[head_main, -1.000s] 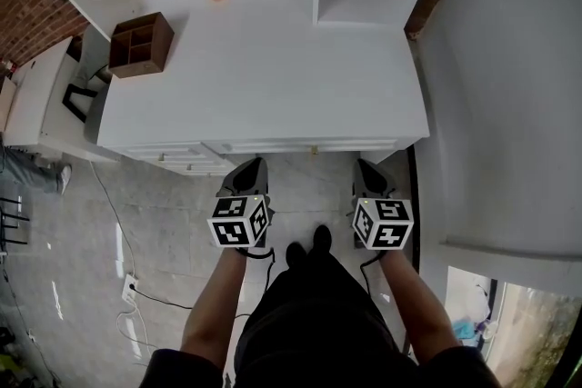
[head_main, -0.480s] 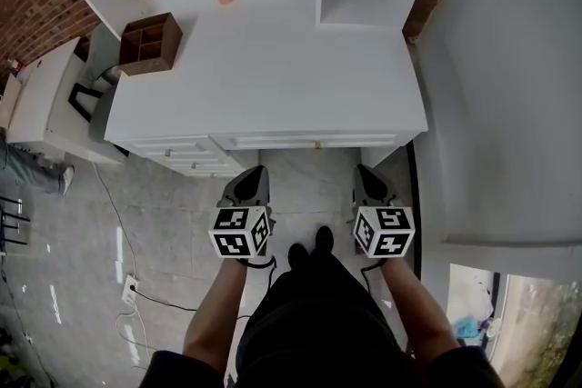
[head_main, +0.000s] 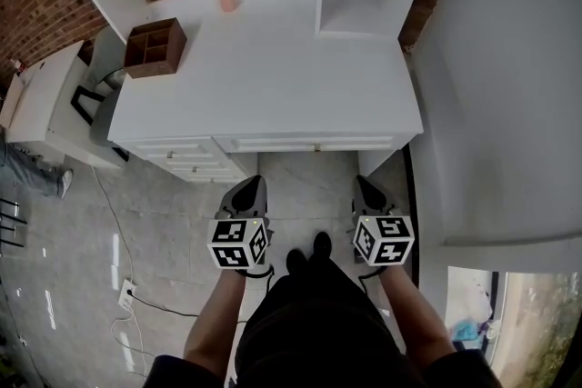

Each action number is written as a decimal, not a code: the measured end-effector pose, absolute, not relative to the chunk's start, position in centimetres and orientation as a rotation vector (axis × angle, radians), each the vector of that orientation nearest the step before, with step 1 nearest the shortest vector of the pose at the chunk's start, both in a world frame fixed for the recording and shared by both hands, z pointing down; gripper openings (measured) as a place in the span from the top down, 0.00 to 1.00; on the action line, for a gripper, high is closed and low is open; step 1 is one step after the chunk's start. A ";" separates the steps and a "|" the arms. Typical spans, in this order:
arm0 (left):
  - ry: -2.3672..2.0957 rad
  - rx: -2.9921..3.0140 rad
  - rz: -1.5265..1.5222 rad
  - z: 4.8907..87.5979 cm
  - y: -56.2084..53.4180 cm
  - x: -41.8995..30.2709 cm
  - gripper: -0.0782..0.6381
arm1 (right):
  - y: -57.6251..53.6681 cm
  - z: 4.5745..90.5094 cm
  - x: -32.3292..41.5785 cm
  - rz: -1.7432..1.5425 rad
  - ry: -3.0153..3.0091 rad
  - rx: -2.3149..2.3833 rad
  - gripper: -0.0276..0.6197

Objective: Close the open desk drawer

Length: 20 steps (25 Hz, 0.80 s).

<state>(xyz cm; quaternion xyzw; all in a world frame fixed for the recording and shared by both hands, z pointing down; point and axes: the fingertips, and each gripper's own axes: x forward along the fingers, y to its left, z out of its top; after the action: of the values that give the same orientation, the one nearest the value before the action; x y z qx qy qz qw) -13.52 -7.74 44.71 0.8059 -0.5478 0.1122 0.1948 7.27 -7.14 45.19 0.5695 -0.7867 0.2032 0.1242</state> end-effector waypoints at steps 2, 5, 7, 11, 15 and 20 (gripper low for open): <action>-1.542 2.258 0.307 44.6 -7.5 -13.7 0.88 | -6.9 45.1 7.2 0.587 -2.296 1.647 0.95; -1.548 2.255 0.300 44.4 -7.1 -13.8 0.88 | -6.7 44.9 7.3 0.568 -2.298 1.641 0.95; -1.550 2.256 0.300 44.4 -6.9 -13.8 0.88 | -6.7 44.8 7.3 0.559 -2.299 1.643 0.95; -1.555 2.253 0.302 44.5 -6.8 -14.1 0.88 | -6.6 44.8 7.0 0.558 -2.309 1.636 0.95; -1.559 2.256 0.316 44.6 -6.7 -14.1 0.88 | -6.6 44.9 6.9 0.563 -2.309 1.633 0.95; -1.561 2.247 0.315 44.8 -6.6 -14.3 0.88 | -6.6 44.9 6.5 0.530 -2.308 1.614 0.95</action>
<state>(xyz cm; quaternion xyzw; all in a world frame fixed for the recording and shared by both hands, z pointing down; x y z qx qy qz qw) -14.34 -6.61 44.77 0.8007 -0.5561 0.1121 0.1926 6.49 -6.56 44.90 0.5578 -0.7978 0.1831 0.1376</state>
